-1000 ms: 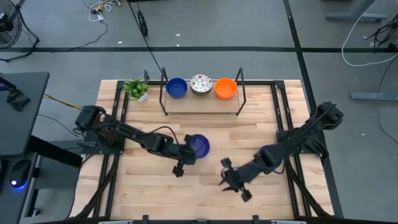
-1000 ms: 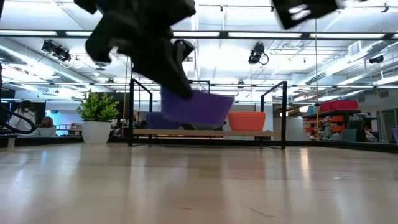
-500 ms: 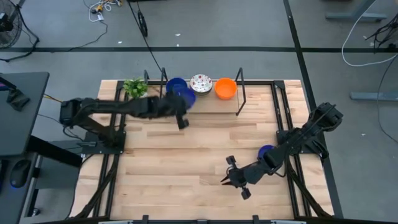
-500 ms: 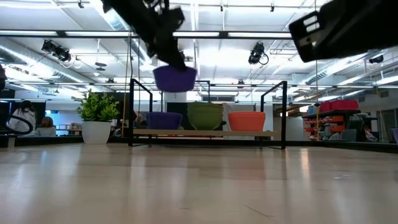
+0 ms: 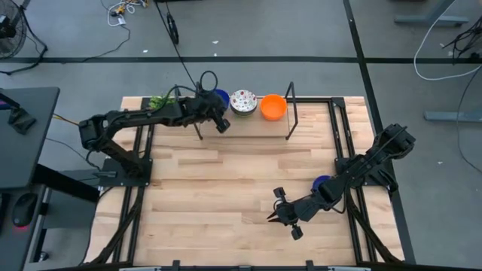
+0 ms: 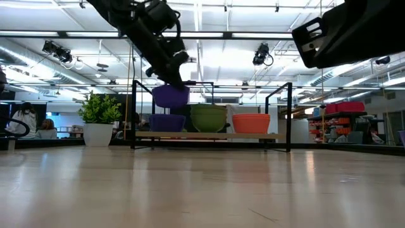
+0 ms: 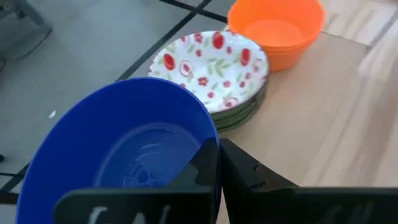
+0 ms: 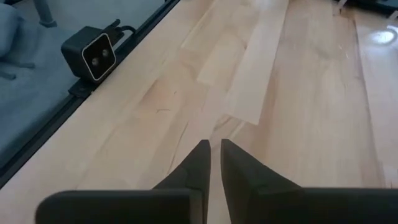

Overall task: Pick & Place Mini bowls
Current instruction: Stack the blue bowl on top of the blue bowls on the shelf

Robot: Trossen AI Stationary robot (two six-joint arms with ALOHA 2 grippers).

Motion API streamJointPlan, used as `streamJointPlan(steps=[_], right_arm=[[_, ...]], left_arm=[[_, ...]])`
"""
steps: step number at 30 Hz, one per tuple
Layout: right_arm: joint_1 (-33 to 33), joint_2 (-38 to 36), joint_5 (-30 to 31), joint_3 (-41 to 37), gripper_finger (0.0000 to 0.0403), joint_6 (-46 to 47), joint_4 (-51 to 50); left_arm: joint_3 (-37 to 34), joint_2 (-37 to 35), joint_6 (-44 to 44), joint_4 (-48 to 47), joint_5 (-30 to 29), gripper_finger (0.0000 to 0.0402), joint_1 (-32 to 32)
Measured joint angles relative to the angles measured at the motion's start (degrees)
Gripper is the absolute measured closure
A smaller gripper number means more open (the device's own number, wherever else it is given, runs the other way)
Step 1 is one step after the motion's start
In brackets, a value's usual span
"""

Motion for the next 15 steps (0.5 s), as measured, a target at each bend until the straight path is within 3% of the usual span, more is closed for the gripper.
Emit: streamJointPlan(steps=[15], right_arm=[[0.0,0.0,-0.1,0.0,0.0365,1.2,0.1]], left_arm=[[-0.4,5.3,-0.3,0.7,-1.8,0.0389,2.3]])
